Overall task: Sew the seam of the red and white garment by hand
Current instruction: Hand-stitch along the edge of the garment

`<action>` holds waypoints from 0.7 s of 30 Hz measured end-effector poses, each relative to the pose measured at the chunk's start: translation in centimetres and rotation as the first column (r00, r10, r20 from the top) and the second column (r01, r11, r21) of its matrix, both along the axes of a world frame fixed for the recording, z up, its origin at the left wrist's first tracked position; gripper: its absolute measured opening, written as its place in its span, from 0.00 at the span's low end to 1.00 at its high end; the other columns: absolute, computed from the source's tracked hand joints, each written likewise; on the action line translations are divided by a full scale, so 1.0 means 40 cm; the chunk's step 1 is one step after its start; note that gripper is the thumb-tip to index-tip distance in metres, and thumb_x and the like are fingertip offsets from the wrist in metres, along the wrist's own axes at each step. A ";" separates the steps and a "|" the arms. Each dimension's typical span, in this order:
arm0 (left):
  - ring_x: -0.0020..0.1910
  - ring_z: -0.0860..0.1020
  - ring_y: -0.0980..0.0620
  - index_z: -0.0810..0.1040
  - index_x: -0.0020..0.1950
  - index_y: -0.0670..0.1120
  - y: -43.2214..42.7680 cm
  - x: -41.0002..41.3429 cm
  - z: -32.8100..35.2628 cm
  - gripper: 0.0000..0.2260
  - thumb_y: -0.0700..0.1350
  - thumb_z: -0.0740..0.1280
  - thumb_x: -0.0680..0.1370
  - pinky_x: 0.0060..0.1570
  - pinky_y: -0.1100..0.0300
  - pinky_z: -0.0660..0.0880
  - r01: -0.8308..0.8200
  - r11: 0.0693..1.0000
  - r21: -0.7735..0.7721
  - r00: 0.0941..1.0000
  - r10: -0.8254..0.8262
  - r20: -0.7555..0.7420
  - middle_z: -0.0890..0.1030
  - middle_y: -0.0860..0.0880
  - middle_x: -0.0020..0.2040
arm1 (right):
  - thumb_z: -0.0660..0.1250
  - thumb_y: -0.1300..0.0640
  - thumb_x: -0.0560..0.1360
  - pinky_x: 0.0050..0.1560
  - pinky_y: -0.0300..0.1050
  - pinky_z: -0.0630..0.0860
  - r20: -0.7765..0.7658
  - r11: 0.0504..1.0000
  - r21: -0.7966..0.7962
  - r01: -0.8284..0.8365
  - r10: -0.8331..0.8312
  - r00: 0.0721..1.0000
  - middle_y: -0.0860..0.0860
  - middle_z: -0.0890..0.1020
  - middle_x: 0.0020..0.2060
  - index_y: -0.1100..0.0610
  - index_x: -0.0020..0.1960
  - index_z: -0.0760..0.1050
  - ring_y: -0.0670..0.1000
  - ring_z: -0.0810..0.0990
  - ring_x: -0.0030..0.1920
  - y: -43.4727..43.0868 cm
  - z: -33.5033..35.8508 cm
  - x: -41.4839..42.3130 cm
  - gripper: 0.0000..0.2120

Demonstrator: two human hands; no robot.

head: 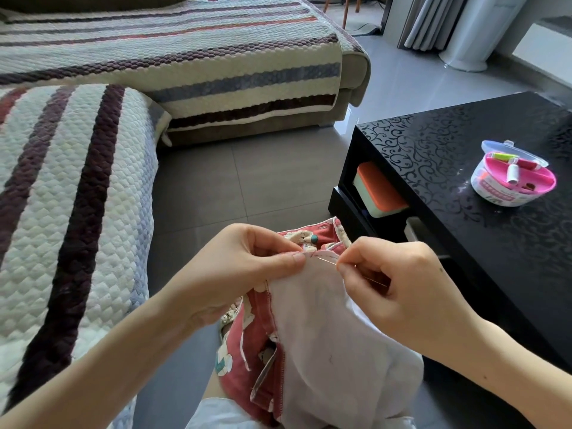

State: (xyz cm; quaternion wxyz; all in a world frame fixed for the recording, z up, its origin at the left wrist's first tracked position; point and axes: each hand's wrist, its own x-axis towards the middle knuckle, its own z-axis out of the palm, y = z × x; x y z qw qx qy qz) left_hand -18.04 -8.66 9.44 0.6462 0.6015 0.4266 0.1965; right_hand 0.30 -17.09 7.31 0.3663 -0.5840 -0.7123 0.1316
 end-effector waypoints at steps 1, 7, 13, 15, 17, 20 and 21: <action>0.40 0.77 0.45 0.86 0.38 0.45 -0.002 0.000 0.002 0.10 0.49 0.74 0.61 0.47 0.47 0.71 -0.003 1.000 -0.005 1.000 0.003 0.002 0.84 0.39 0.41 | 0.62 0.53 0.72 0.26 0.44 0.68 -0.002 1.000 0.003 0.000 0.000 1.000 0.47 0.75 0.24 0.57 0.37 0.77 0.51 0.72 0.23 0.001 0.001 -0.001 0.10; 0.40 0.77 0.46 0.86 0.38 0.47 -0.003 0.004 0.003 0.09 0.49 0.74 0.61 0.46 0.48 0.70 -0.005 1.000 -0.001 1.000 0.005 -0.001 0.84 0.38 0.42 | 0.62 0.54 0.71 0.25 0.41 0.67 -0.003 1.000 0.001 -0.003 0.003 1.000 0.46 0.74 0.24 0.57 0.36 0.77 0.50 0.71 0.24 0.004 0.002 -0.004 0.10; 0.39 0.80 0.49 0.86 0.40 0.46 -0.002 0.001 -0.001 0.10 0.48 0.75 0.62 0.47 0.49 0.74 0.018 1.000 0.016 1.000 -0.018 -0.019 0.85 0.42 0.40 | 0.62 0.53 0.71 0.26 0.46 0.70 0.027 1.000 -0.011 0.002 -0.001 1.000 0.47 0.75 0.24 0.57 0.37 0.76 0.51 0.72 0.24 0.007 0.000 -0.005 0.09; 0.39 0.80 0.50 0.86 0.40 0.46 -0.003 0.003 -0.002 0.09 0.48 0.76 0.63 0.46 0.51 0.73 0.025 0.999 0.029 0.999 -0.024 -0.023 0.85 0.42 0.40 | 0.61 0.53 0.71 0.26 0.48 0.70 0.047 1.000 -0.012 -0.004 0.004 0.999 0.48 0.74 0.24 0.57 0.36 0.76 0.51 0.72 0.24 0.008 0.001 -0.008 0.10; 0.38 0.80 0.53 0.86 0.39 0.46 -0.004 0.005 -0.004 0.05 0.44 0.78 0.66 0.46 0.55 0.75 0.028 0.999 0.046 0.999 -0.027 -0.025 0.85 0.45 0.37 | 0.60 0.53 0.71 0.25 0.49 0.70 0.072 1.000 -0.011 -0.007 0.007 0.997 0.49 0.73 0.24 0.58 0.36 0.75 0.52 0.71 0.24 0.011 0.005 -0.013 0.11; 0.38 0.80 0.55 0.86 0.38 0.47 -0.005 0.007 -0.008 0.05 0.45 0.77 0.64 0.44 0.58 0.76 0.039 0.997 0.073 0.999 -0.037 -0.031 0.85 0.47 0.36 | 0.59 0.53 0.71 0.24 0.50 0.69 0.111 1.000 -0.003 -0.001 0.001 0.994 0.49 0.72 0.23 0.59 0.35 0.74 0.53 0.69 0.23 0.015 0.006 -0.019 0.12; 0.38 0.80 0.55 0.86 0.38 0.47 -0.005 0.007 -0.008 0.06 0.46 0.76 0.64 0.44 0.58 0.76 0.042 0.996 0.076 0.999 -0.040 -0.033 0.85 0.47 0.37 | 0.59 0.53 0.71 0.24 0.50 0.68 0.118 1.000 -0.004 -0.001 0.001 0.993 0.50 0.72 0.23 0.59 0.35 0.74 0.53 0.69 0.23 0.016 0.006 -0.021 0.12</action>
